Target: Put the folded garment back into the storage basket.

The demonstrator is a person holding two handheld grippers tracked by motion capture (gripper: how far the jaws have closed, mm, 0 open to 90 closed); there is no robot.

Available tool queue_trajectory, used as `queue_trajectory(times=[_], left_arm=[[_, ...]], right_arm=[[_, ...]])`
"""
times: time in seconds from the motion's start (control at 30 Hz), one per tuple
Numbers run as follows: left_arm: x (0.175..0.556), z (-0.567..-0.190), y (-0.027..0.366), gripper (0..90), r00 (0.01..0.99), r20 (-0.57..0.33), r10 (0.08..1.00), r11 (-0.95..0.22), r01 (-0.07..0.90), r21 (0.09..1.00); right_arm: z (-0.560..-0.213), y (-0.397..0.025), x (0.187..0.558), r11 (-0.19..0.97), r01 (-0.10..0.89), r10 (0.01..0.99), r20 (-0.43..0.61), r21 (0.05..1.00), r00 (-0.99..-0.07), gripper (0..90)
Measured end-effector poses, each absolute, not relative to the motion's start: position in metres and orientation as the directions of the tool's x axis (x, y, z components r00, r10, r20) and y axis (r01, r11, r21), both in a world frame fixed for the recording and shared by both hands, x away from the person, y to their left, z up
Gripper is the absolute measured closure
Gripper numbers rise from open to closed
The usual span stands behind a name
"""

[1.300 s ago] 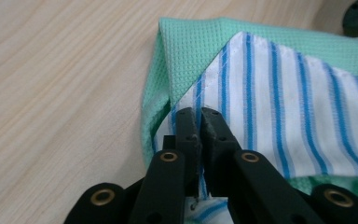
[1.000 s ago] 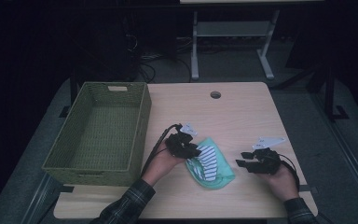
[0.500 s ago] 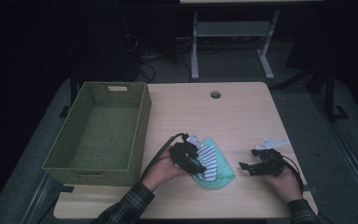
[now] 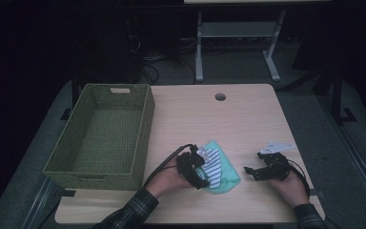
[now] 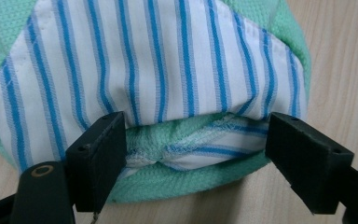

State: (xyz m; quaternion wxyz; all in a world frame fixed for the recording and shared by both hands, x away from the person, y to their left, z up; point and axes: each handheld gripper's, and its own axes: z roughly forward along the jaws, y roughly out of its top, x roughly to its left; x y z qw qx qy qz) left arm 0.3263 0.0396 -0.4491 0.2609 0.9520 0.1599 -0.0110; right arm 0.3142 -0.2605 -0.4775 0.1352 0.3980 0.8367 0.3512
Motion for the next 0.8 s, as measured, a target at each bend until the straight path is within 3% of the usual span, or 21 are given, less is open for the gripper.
queue_trajectory(times=[0.23,0.5,0.8], left_arm=[[0.3241,-0.4511,0.0383,20.7,0.956,-0.061,0.286,-0.827,0.278,0.488],[0.3202,-0.4515,0.0365,31.6,0.957,0.005,0.289,-0.836,0.250,0.488],[0.3233,-0.4501,0.0399,42.3,0.957,0.016,0.289,-0.836,0.244,0.492]], right_arm=[[-0.4794,-0.2594,0.3143,0.446,0.556,0.756,0.036,0.701,-0.653,13.1],[-0.4812,-0.2591,0.3138,0.439,0.556,0.759,0.041,0.706,-0.650,9.8],[-0.4826,-0.2598,0.3142,0.435,0.547,0.758,0.037,0.715,-0.651,8.8]])
